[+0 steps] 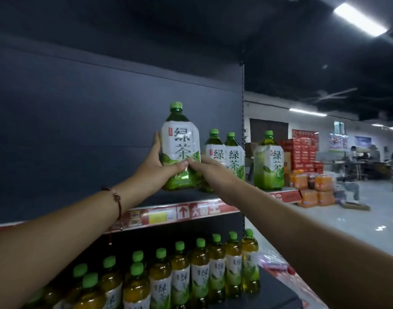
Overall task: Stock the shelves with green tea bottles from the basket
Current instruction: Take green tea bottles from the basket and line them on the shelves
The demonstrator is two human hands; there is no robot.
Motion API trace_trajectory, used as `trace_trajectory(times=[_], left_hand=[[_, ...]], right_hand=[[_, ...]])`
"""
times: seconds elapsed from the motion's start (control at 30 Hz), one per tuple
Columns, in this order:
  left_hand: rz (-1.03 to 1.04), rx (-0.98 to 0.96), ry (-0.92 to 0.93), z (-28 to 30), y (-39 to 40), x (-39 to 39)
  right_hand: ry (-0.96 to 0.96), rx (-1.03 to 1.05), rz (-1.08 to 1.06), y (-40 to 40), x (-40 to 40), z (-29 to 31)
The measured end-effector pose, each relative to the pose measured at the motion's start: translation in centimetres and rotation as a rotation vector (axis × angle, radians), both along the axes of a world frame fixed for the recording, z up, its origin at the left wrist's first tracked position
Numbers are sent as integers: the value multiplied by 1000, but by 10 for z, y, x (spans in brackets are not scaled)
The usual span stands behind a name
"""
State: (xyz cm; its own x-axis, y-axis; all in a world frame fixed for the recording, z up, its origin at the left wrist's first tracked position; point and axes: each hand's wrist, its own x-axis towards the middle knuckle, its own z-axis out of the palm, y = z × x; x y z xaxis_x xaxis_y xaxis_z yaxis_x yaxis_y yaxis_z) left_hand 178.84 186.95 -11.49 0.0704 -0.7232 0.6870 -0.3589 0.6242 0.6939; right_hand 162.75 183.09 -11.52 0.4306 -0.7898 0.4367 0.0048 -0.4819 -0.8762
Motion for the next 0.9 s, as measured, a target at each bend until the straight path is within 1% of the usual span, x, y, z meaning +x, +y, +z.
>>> trace_trajectory(times=[0.1, 0.27, 0.37, 0.53, 0.63, 0.73, 0.83, 0.9], left_hand=[[39, 36, -81, 0, -20, 3], [73, 122, -130, -16, -60, 7], [130, 136, -223, -22, -73, 7], [239, 164, -328, -19, -85, 4], [291, 186, -384, -19, -89, 3], [343, 209, -464, -17, -85, 6], [450, 235, -526, -18, -68, 5], [617, 213, -669, -21, -48, -4]], right_hand=[[45, -8, -46, -25, 9, 0], [149, -19, -144, -57, 11, -12], [197, -68, -218, -69, 12, -19], [235, -152, -335, -81, 23, -21], [245, -132, -333, -82, 23, -23], [279, -162, -322, -78, 16, -22], [366, -241, -329, -65, 2, -26], [451, -322, -354, -52, -14, -29]])
